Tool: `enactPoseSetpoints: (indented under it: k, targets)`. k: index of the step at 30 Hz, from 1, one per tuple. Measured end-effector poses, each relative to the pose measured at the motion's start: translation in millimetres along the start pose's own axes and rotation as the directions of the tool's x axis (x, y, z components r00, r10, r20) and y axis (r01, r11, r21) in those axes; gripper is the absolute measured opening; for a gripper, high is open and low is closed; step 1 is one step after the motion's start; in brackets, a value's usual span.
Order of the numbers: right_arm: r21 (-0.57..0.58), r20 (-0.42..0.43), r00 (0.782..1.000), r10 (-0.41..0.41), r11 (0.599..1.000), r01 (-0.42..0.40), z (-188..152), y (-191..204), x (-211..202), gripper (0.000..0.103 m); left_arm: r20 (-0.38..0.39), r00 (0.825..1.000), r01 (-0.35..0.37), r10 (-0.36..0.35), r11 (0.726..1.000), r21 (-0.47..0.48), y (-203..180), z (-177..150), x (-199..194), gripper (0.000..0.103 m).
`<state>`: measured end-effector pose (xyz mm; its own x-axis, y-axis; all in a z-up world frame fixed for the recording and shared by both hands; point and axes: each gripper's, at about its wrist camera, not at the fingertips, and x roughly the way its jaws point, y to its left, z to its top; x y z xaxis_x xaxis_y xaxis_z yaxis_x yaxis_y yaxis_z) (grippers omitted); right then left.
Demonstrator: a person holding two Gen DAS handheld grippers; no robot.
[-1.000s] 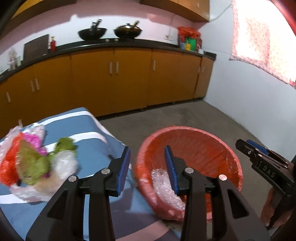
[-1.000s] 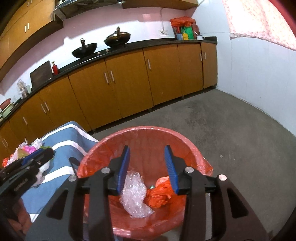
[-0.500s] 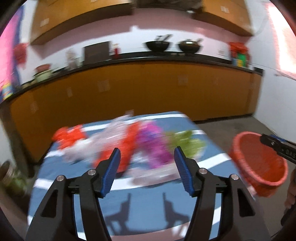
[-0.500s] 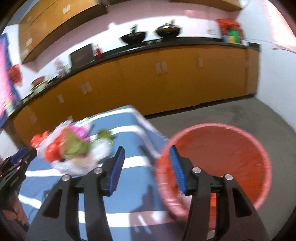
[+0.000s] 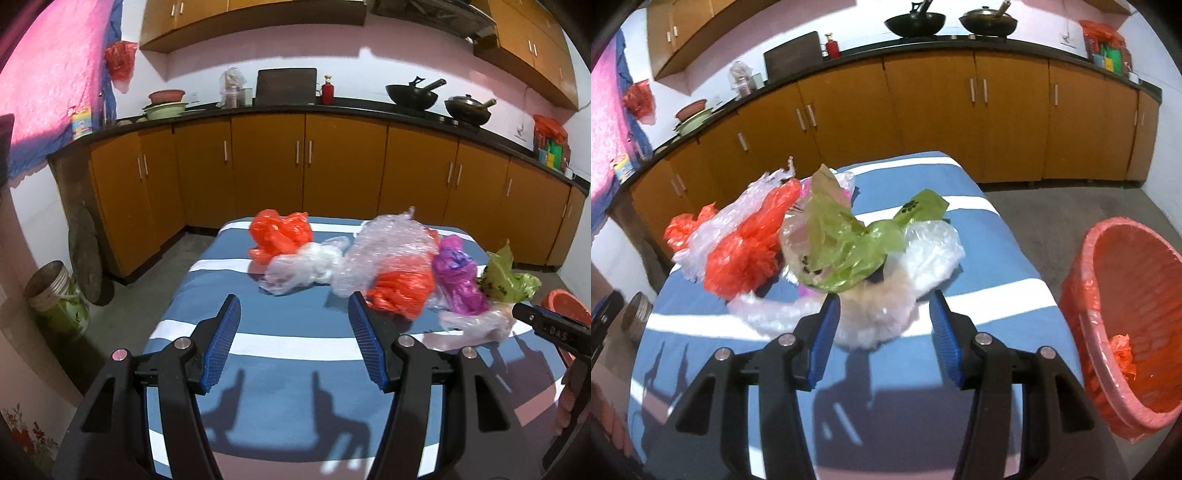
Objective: Collect trash
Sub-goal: 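Grasp the green and white bags with the right tool and lift them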
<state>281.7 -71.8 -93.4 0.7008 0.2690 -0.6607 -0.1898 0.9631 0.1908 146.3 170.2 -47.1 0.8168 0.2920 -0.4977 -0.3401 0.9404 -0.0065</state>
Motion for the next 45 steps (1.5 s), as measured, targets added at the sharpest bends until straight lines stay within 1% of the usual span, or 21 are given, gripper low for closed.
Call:
enactPoseSetpoints:
  k: [3, 5, 6, 8, 11, 13, 14, 18, 19, 21, 22, 24, 29, 33, 38, 41, 42, 44, 45]
  targets:
    - [0.022, -0.012, 1.0, -0.016, 1.0, 0.016, 1, 3, 12, 0.051, 0.015, 1.0, -0.012, 0.012, 1.0, -0.004, 6, 0, 6, 0.061]
    - [0.027, -0.032, 0.999, -0.025, 0.999, 0.026, 0, 5, 21, 0.055, 0.014, 1.0, -0.01, 0.01, 1.0, -0.011, 12, -1, 9, 0.064]
    - [0.027, -0.043, 0.999, -0.031, 0.999, 0.033, -2, 5, 24, 0.057, 0.009, 1.0, -0.007, 0.007, 1.0, -0.016, 13, -1, 11, 0.067]
    - [0.028, -0.046, 0.999, -0.029, 0.999, 0.03, -4, 6, 27, 0.059, 0.001, 1.0, -0.007, 0.007, 1.0, -0.019, 16, -2, 15, 0.067]
    - [0.04, -0.056, 0.998, -0.013, 0.999, 0.016, -8, 5, 30, 0.059, -0.003, 1.0, -0.011, 0.011, 1.0, 0.008, 14, -3, 19, 0.068]
    - [0.046, -0.058, 0.998, 0.01, 0.999, -0.007, -9, 4, 30, 0.05, 0.001, 1.0, -0.002, 0.002, 1.0, 0.02, 12, -2, 22, 0.068]
    - [0.043, -0.058, 0.998, 0.027, 0.999, -0.025, -10, 4, 29, 0.042, 0.003, 1.0, 0.009, -0.009, 1.0, 0.023, 10, -1, 23, 0.068]
    - [-0.001, -0.034, 0.999, 0.015, 1.0, -0.015, -11, 9, 22, 0.032, 0.009, 0.999, 0.044, -0.045, 0.999, 0.031, 2, 5, 28, 0.068]
    - [-0.006, -0.026, 1.0, 0.012, 1.0, -0.012, -11, 9, 19, 0.032, 0.01, 0.999, 0.052, -0.053, 0.998, 0.032, -1, 7, 29, 0.068]
    - [-0.008, -0.009, 1.0, 0.011, 1.0, -0.011, -12, 8, 13, 0.025, 0.011, 0.997, 0.07, -0.07, 0.997, 0.03, -7, 11, 32, 0.07]
    - [-0.004, -0.005, 1.0, 0.015, 1.0, -0.015, -11, 7, 10, 0.025, 0.01, 0.996, 0.083, -0.083, 0.996, 0.026, -10, 13, 34, 0.073]
    - [0.004, 0.003, 1.0, 0.028, 1.0, -0.028, -11, 5, 3, 0.022, 0.013, 0.994, 0.106, -0.106, 0.994, 0.025, -16, 17, 36, 0.075]
    - [-0.022, 0.022, 0.999, 0.032, 0.999, -0.031, -14, 3, -9, 0.021, 0.027, 0.987, 0.153, -0.155, 0.986, 0.073, -41, 25, 40, 0.077]
    - [-0.016, 0.031, 0.999, 0.028, 0.999, -0.027, -16, -3, -18, 0.02, 0.013, 0.983, 0.183, -0.186, 0.977, 0.106, -58, 31, 51, 0.077]
    - [0.002, 0.034, 0.999, 0.023, 1.0, -0.023, -13, -15, -23, 0.02, 0.001, 0.982, 0.184, -0.187, 0.968, 0.171, -79, 37, 65, 0.077]
    - [0.012, 0.03, 0.999, 0.025, 1.0, -0.026, -11, -18, -23, 0.02, -0.027, 0.985, 0.174, -0.172, 0.964, 0.201, -86, 38, 77, 0.077]
    - [0.013, 0.03, 0.999, 0.026, 1.0, -0.026, -11, -18, -23, 0.02, -0.051, 0.984, 0.175, -0.168, 0.964, 0.203, -87, 37, 84, 0.076]
    - [0.013, 0.029, 0.999, 0.03, 0.999, -0.03, -11, -18, -23, 0.02, -0.087, 0.981, 0.189, -0.175, 0.964, 0.188, -86, 35, 92, 0.065]
    - [0.012, 0.029, 0.999, 0.03, 0.999, -0.031, -11, -17, -23, 0.02, -0.105, 0.977, 0.202, -0.185, 0.963, 0.177, -84, 34, 95, 0.052]
